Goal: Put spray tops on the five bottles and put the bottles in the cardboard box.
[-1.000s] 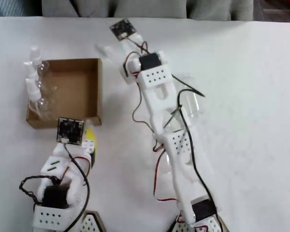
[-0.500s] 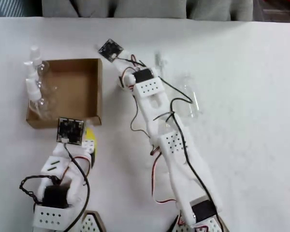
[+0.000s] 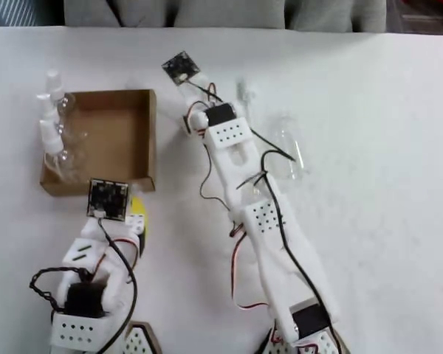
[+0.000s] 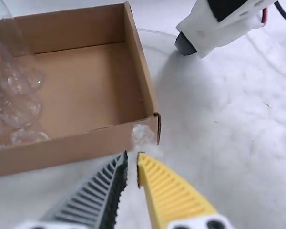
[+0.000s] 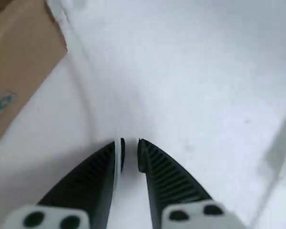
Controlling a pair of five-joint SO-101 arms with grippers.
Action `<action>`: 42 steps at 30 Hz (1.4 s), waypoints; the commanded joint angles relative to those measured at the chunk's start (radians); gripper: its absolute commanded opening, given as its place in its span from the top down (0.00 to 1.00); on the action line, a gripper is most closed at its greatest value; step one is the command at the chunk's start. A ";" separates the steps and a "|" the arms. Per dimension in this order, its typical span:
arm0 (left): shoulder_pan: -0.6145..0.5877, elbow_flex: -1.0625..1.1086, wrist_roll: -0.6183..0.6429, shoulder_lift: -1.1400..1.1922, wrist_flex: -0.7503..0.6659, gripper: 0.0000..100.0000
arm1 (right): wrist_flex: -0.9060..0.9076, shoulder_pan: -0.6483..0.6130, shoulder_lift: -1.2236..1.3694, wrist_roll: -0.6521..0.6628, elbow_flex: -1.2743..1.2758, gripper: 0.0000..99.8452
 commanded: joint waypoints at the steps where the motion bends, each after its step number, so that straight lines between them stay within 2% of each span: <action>1: -0.005 0.000 -0.009 0.010 0.015 0.94 | 0.160 0.010 -0.039 -0.035 -0.101 0.98; 7: -0.004 0.000 -0.009 0.010 0.015 0.94 | 0.361 0.021 -0.039 -0.041 -0.212 0.98; 10: -0.002 0.000 -0.009 0.010 0.015 0.94 | 0.387 0.036 -0.058 -0.100 -0.215 0.98; 13: -0.002 0.000 -0.009 0.010 0.015 0.94 | 0.429 0.038 -0.119 -0.104 -0.213 0.98; 16: -0.001 0.000 -0.009 0.010 0.012 0.94 | 0.430 0.027 -0.177 -0.103 -0.213 0.92; 18: -0.001 0.000 -0.009 0.010 0.011 0.94 | 0.414 0.010 -0.191 -0.052 -0.212 0.84; 20: -0.001 0.000 -0.009 0.010 0.011 0.94 | 0.389 -0.024 -0.189 0.058 -0.212 0.77; 22: -0.001 0.000 -0.009 0.010 0.011 0.94 | 0.346 -0.059 -0.174 0.169 -0.206 0.73; 26: -0.004 0.000 -0.009 0.010 0.014 0.94 | 0.196 -0.107 -0.093 0.262 -0.195 0.75; 30: -0.005 0.000 -0.009 0.010 0.015 0.94 | 0.036 -0.101 0.038 0.324 -0.199 0.80; 35: -0.002 0.000 -0.009 0.010 0.015 0.94 | -0.081 -0.088 0.127 0.367 -0.207 0.99; 39: -0.004 0.000 -0.009 0.010 0.015 0.94 | -0.081 -0.076 0.110 0.261 -0.209 0.99; 42: -0.004 0.000 -0.009 0.010 0.015 0.94 | -0.036 -0.051 0.073 0.072 -0.210 0.98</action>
